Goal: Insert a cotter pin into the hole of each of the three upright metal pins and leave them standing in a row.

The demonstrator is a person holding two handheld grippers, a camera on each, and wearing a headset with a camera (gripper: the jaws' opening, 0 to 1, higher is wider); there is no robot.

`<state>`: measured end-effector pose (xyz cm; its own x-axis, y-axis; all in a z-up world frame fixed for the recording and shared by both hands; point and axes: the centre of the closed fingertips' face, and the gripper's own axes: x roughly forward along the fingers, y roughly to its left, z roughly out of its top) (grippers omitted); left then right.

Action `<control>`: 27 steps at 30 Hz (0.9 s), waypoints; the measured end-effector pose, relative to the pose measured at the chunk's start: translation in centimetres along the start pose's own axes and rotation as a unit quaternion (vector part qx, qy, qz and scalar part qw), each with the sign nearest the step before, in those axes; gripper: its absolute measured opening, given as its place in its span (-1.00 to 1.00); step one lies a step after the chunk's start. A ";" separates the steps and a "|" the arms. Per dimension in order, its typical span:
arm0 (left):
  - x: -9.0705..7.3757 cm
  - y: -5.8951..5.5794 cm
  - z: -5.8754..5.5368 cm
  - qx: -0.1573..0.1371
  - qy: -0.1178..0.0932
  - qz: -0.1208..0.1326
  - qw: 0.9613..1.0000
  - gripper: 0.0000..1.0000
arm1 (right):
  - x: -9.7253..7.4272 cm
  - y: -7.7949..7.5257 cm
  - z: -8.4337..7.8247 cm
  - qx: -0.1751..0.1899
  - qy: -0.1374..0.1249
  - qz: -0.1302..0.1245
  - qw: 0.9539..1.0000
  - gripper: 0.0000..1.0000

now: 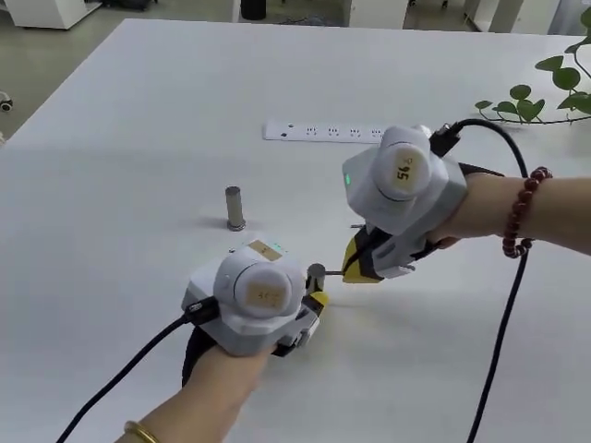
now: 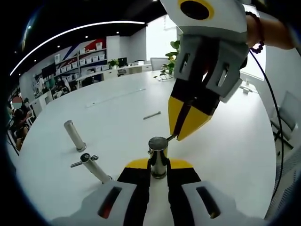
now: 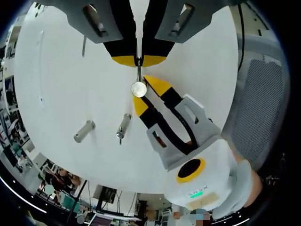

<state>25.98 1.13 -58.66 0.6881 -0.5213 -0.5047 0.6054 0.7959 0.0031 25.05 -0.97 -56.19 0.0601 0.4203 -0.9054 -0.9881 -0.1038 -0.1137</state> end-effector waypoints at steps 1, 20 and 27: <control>0.0 0.0 0.0 0.000 0.000 0.000 1.000 -0.80 | 0.0 0.0 0.1 0.000 0.000 0.001 1.000 -1.00; 0.2 0.0 -0.1 -0.012 -0.001 0.006 1.000 -0.80 | 0.8 0.1 1.0 0.048 -0.027 0.006 0.998 -1.00; 0.1 0.0 -0.2 -0.017 -0.001 0.009 1.000 -0.80 | 0.9 0.3 1.3 0.064 -0.030 0.004 0.997 -1.00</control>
<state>26.00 1.16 -58.93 0.6995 -0.5079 -0.5028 0.5792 0.8150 -0.0175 24.58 0.51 -56.53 0.0481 0.4740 -0.8792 -0.9987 0.0080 -0.0504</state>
